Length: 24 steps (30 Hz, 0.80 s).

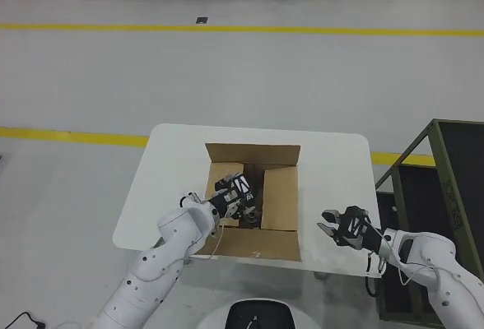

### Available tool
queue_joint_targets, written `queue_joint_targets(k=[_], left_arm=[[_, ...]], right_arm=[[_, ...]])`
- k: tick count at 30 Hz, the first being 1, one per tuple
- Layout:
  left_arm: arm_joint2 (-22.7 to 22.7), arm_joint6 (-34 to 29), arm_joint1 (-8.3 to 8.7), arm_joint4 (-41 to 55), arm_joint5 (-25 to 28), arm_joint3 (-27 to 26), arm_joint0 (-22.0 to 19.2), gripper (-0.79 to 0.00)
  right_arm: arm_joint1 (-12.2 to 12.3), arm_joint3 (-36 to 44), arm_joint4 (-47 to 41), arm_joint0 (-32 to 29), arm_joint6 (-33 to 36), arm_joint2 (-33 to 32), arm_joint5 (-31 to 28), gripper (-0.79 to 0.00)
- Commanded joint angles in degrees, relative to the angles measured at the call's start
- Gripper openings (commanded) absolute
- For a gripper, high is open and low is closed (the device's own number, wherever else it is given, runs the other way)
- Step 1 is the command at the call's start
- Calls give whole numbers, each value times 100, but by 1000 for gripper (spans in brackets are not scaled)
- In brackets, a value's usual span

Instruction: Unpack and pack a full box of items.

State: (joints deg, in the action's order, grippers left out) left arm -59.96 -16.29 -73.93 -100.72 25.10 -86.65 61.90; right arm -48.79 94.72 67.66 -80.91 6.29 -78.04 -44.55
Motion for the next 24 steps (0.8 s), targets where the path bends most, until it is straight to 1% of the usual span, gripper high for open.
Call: queue_joint_targets(k=[1, 10, 11, 13, 15, 18, 21, 22, 24], left_arm=[[-8, -1, 1, 3, -1, -2, 4, 0], [-8, -1, 1, 3, -1, -2, 4, 0], [3, 29, -2, 18, -53, -49, 45, 0], [106, -118, -15, -104, -149, -177, 92, 0], [247, -398, -54, -78, -241, -227, 106, 0], [504, -977, -153, 75, -541, -185, 57, 0], [796, -1700, -274, 69, -943, -78, -103, 0], [870, -1979, -319, 118, -1103, -7, -160, 0], [1050, -2297, -403, 98, -1355, 59, -284, 0]], right_arm=[[-4, 41, -37, -14, 37, -3, 9, -539], [-18, 84, -37, -32, 146, 33, -59, -533], [-18, 87, 7, -19, 195, 45, -69, -533], [-23, 102, 42, 1, 243, 75, -81, -542], [-29, 104, 39, 10, 259, 93, -74, -545], [-31, 113, 89, 27, 326, 105, -92, -551], [-30, 91, 116, 12, 325, 88, -106, -588], [-28, 83, 122, 2, 324, 73, -107, -588], [-27, 69, 103, -32, 312, 38, -87, -576]])
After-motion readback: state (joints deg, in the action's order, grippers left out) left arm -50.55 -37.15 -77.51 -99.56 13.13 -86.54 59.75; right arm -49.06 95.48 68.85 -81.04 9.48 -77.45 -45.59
